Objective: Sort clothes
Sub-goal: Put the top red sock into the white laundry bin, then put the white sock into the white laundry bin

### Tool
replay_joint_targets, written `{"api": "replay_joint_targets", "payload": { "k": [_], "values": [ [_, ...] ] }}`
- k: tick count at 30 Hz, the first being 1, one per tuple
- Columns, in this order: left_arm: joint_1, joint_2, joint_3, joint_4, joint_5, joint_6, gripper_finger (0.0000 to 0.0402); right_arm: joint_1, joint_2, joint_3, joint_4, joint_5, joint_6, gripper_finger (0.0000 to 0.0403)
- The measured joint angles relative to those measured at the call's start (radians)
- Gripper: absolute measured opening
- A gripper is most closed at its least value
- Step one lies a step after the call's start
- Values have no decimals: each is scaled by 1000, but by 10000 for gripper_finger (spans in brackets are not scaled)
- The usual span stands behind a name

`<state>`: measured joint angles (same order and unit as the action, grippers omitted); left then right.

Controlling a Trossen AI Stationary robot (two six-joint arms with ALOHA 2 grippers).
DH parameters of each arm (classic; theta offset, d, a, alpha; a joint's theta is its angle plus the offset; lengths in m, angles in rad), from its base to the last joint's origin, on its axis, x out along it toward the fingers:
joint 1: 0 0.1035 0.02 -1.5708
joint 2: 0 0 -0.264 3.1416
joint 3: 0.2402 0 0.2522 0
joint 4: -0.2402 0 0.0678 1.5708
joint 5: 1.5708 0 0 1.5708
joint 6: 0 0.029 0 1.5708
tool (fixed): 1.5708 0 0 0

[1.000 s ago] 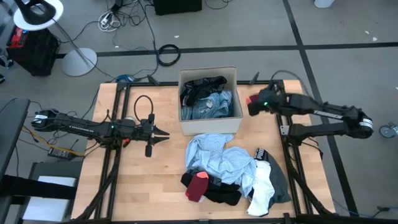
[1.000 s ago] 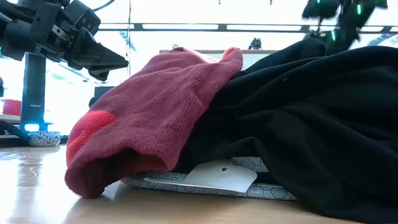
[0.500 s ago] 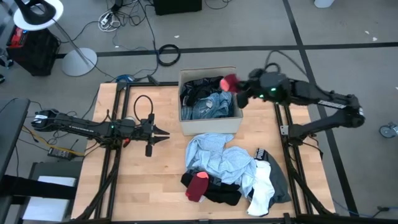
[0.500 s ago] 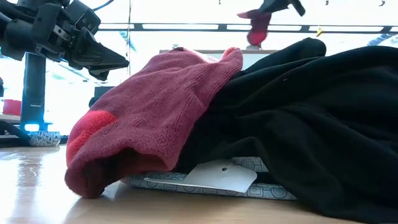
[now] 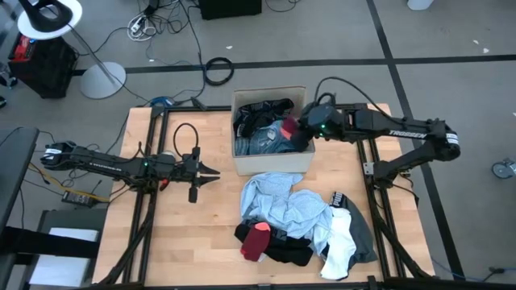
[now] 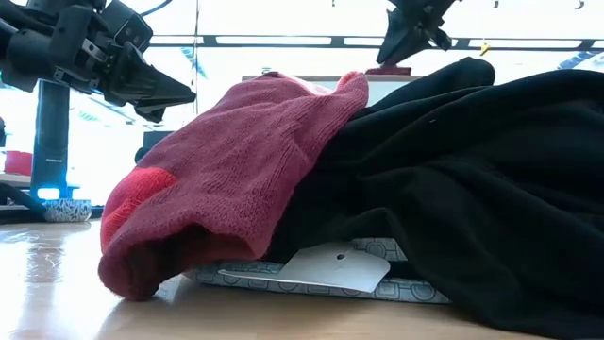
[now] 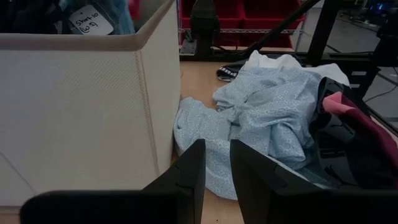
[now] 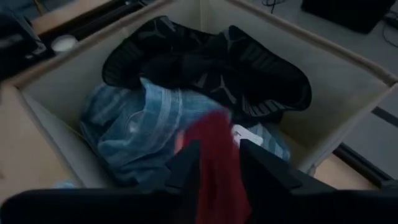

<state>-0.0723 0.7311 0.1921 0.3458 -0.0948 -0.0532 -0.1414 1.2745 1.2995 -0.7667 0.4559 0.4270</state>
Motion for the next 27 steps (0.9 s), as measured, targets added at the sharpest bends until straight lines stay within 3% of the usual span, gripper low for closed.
{"api": "replay_joint_targets", "payload": {
  "k": [6, 12, 16, 19, 24, 27],
  "values": [
    [0, 0, 0, 0, -2, 0, 80, 28, -63, 0, 1, -30, 16, 152],
    [0, 0, 0, 0, -2, 0, 80, 153, -124, 1, -21, -86, 60, 161],
    [0, 0, 0, 2, -2, -2, 80, 302, -126, 1, -53, -31, 100, 158],
    [0, 0, 0, 2, -2, -3, 80, 434, -128, -13, -64, 72, 154, 158],
    [0, 0, 0, 2, -2, -3, 80, 625, -141, -70, -206, 244, 427, 157],
    [0, 0, 0, 1, -2, -3, 80, 710, -138, -120, -303, 251, 663, 157]
  ]
}}
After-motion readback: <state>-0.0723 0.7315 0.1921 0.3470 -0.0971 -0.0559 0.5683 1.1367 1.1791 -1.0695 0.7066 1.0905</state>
